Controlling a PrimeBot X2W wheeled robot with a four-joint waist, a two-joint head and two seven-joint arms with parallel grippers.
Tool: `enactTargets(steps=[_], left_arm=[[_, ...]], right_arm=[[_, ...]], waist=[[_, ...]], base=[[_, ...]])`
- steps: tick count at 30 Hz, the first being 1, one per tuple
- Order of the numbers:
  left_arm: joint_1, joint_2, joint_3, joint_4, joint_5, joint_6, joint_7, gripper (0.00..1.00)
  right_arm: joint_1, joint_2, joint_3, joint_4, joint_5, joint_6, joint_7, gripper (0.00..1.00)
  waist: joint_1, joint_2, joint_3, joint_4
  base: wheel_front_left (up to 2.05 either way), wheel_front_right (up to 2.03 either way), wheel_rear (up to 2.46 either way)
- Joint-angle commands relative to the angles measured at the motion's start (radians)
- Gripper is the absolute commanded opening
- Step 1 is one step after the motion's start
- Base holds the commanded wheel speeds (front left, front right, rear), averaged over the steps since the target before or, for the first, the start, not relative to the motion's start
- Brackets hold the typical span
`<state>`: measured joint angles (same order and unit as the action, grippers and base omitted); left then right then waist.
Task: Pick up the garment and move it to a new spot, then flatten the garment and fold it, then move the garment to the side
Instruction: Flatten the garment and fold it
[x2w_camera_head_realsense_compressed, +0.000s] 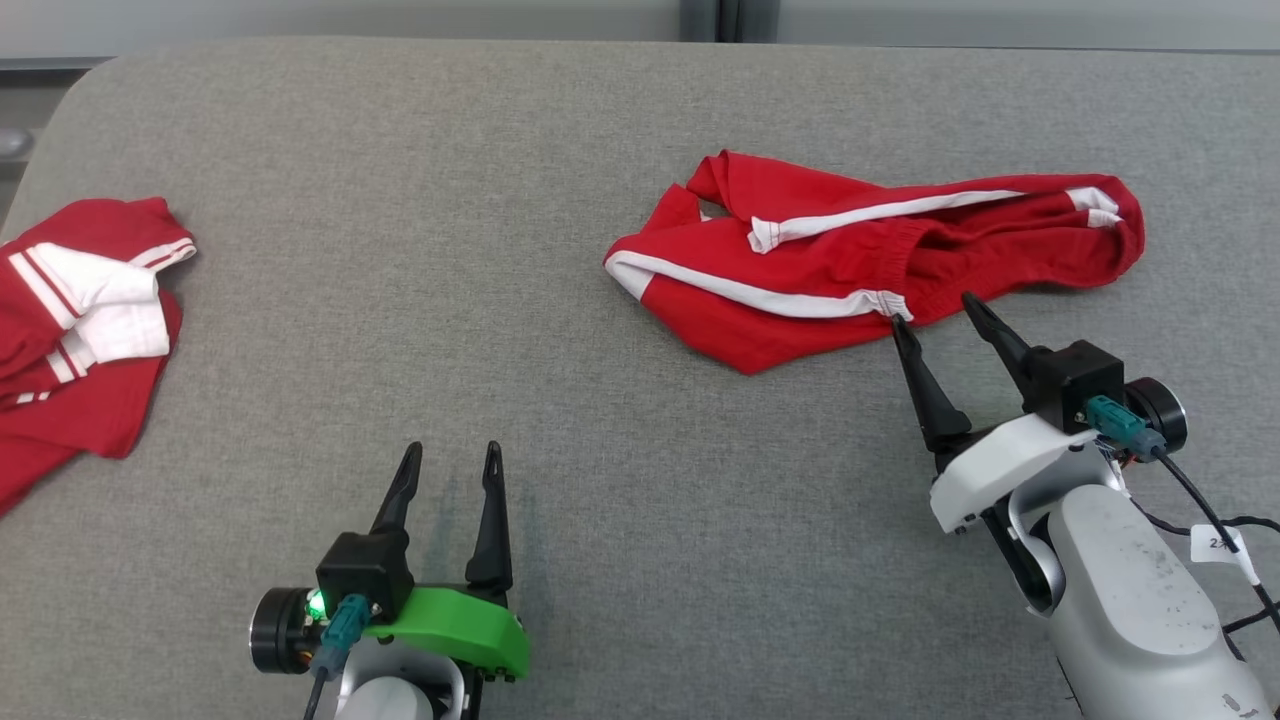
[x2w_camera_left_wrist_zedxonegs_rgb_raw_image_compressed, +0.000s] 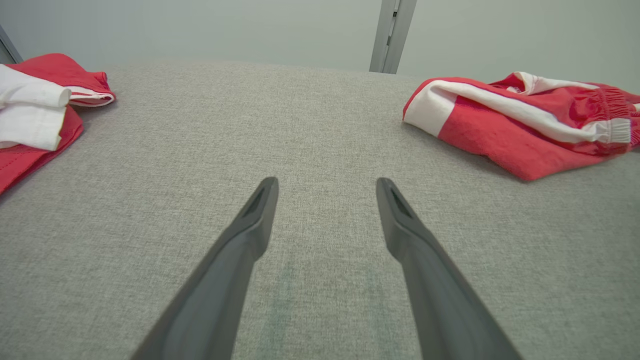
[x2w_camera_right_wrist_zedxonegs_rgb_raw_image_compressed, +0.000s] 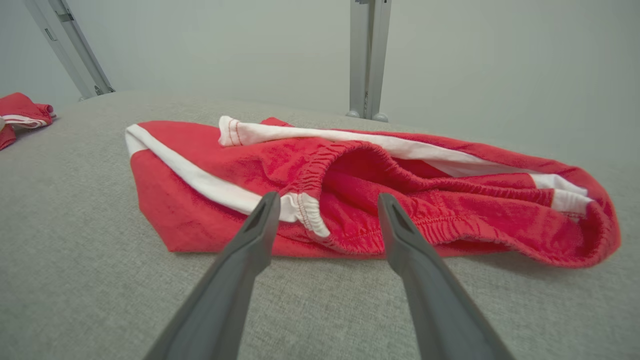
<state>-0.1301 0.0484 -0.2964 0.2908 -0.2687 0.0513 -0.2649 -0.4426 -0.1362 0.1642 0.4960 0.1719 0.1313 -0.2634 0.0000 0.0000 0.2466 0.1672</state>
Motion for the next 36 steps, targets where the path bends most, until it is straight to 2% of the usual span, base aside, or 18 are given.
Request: enactTargets(steps=[1, 6, 8, 9, 12, 20, 21, 22, 23, 29, 32, 36], left_arm=[[-0.013, 0.004, -0.005, -0.005, -0.007, 0.000, 0.001, 1.00], [-0.015, 0.004, -0.017, -0.009, -0.018, 0.011, 0.001, 1.00], [-0.016, 0.004, -0.021, -0.011, -0.018, 0.012, 0.001, 1.00], [-0.017, 0.004, -0.023, -0.011, -0.018, 0.013, 0.001, 1.00], [-0.024, 0.004, -0.023, -0.011, -0.022, 0.017, 0.001, 1.00], [-0.003, 0.004, -0.013, -0.009, -0.016, 0.017, 0.001, 1.00], [0.002, 0.004, -0.010, -0.007, -0.013, 0.016, 0.001, 1.00], [0.024, 0.004, -0.003, -0.001, -0.005, 0.013, 0.001, 1.00], [0.027, 0.004, -0.001, 0.000, -0.004, 0.010, 0.001, 1.00], [0.043, 0.004, 0.007, 0.010, 0.006, 0.005, 0.001, 1.00], [0.043, 0.004, 0.002, 0.011, 0.007, 0.003, 0.001, 1.00], [0.037, 0.004, -0.006, 0.009, 0.004, 0.004, 0.001, 1.00]], right_arm=[[-0.012, -0.007, 0.003, 0.012, -0.019, -0.001, -0.002, 1.00], [-0.037, -0.006, 0.005, 0.062, -0.082, -0.001, -0.002, 1.00], [-0.049, -0.004, -0.005, 0.079, -0.107, -0.001, -0.002, 0.85], [-0.055, -0.005, -0.008, 0.091, -0.125, -0.001, -0.002, 0.61], [-0.068, 0.007, -0.020, 0.112, -0.143, -0.001, -0.002, 0.00], [-0.062, 0.020, -0.059, 0.073, -0.105, -0.001, -0.002, 0.00], [-0.051, 0.023, -0.068, 0.058, -0.089, -0.001, -0.002, 0.00], [-0.004, 0.024, -0.091, 0.002, 0.009, -0.001, -0.002, 0.00], [0.006, 0.020, -0.095, -0.007, 0.035, -0.001, -0.002, 0.00], [0.056, -0.043, -0.093, -0.024, 0.184, -0.001, 0.010, 0.00], [0.068, -0.083, -0.089, -0.017, 0.256, -0.001, 0.067, 0.00], [0.090, -0.127, -0.106, 0.014, 0.292, -0.001, 0.141, 0.00]], waist=[[0.0000, 0.0000, 0.012, 0.017], [0.0000, 0.0000, 0.026, 0.043], [0.0000, 0.0000, 0.033, 0.051], [0.0000, 0.0000, 0.035, 0.055], [0.0000, 0.0000, 0.040, 0.062], [0.0000, 0.0000, 0.024, 0.037], [0.0000, 0.0000, 0.018, 0.028], [0.0000, 0.0000, -0.013, -0.015], [0.0000, 0.0000, -0.020, -0.026], [0.0000, 0.0000, -0.063, -0.092], [0.0000, 0.0000, -0.072, -0.114], [0.0000, 0.0000, -0.066, -0.126]], base=[[0.00, 0.00, 0.00], [0.00, 0.00, 0.00], [0.00, 0.00, 0.00], [0.00, 0.00, 0.00], [0.00, 0.00, 0.00], [0.00, 0.00, 0.00], [0.00, 0.00, 0.00], [0.00, 0.00, 0.00], [0.00, 0.00, 0.00], [0.00, 0.00, 0.00], [0.00, 0.00, 0.00], [0.00, 0.00, 0.00]])
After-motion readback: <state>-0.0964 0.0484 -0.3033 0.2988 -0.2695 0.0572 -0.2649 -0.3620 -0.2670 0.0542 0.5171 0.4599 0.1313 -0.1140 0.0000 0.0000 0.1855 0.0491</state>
